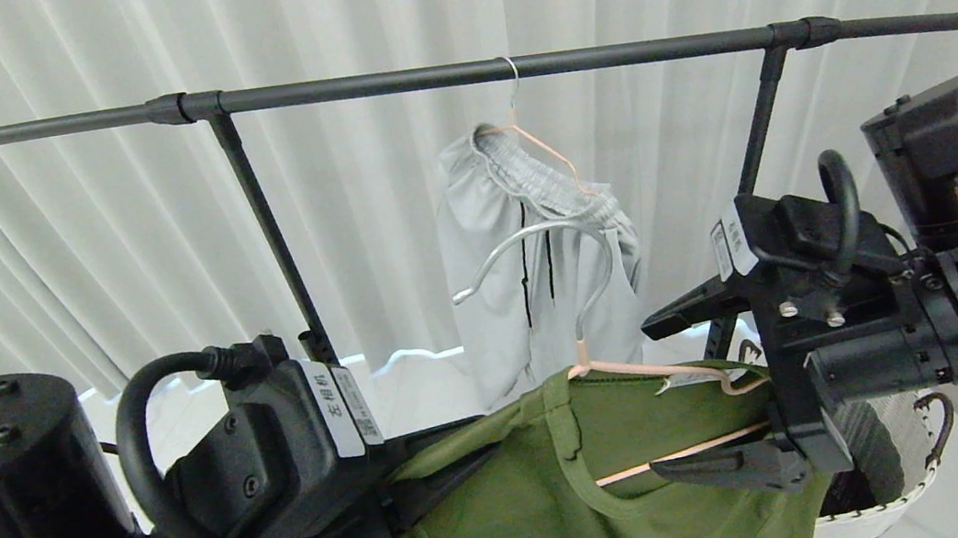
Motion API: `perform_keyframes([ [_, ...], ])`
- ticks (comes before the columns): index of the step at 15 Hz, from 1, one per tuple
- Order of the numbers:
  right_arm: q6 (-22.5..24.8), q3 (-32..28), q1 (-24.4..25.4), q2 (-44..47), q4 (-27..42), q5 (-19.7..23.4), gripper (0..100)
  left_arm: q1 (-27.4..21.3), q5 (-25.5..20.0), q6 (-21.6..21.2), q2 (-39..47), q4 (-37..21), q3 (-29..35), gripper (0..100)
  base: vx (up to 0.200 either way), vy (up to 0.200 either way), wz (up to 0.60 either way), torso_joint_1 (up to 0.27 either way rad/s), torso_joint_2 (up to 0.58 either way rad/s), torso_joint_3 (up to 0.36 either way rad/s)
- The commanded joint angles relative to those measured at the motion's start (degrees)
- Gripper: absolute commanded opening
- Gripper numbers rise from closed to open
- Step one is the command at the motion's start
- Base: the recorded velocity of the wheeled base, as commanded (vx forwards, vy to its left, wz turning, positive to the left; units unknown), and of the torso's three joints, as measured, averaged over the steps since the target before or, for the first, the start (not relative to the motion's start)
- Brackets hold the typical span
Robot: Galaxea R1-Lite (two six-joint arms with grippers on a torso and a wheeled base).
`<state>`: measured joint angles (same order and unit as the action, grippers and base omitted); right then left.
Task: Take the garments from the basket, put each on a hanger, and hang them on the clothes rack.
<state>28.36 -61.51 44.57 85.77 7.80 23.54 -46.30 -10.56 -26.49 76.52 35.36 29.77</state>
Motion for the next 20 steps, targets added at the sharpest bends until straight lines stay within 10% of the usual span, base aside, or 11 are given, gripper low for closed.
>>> perform_keyframes([
  [1, 0.0, -0.3, 0.1, 2.2, 0.0, 0.0, 100, -0.6, 0.0, -0.1, 0.3, 0.4, 0.0, 0, 0.000, 0.000, 0.00, 0.000, 0.00, 0.000],
  [4, 0.0, -0.1, 0.3, 2.5, 0.0, 0.1, 100, -0.6, 0.0, -0.1, 0.4, 0.4, -0.1, 0, 0.000, 0.000, 0.00, 0.000, 0.00, 0.000],
  [5, 0.4, -0.1, 0.3, 2.6, -0.1, 0.0, 0, -0.6, 0.0, -0.1, 0.4, 0.4, -0.2, 0, 0.000, 0.000, 0.00, 0.000, 0.00, 0.000],
  [14, 5.3, -0.2, -1.2, 2.1, -0.6, -0.4, 0, -0.6, 0.2, -2.1, 0.3, 0.4, -0.8, 0, 0.000, 0.000, 0.00, 0.000, 0.00, 0.000],
  [15, 6.2, -0.2, -1.4, 1.9, -0.6, -0.3, 0, -0.6, 0.2, -2.2, 0.3, 0.4, -0.9, 100, 0.000, 0.000, 0.00, 0.000, 0.00, 0.000],
  [20, 6.4, 0.1, -2.6, -1.9, -0.2, -0.7, 0, -0.5, 0.4, -2.2, -0.5, 0.4, -2.5, 100, 0.000, 0.000, 0.00, 0.000, 0.00, 0.000],
])
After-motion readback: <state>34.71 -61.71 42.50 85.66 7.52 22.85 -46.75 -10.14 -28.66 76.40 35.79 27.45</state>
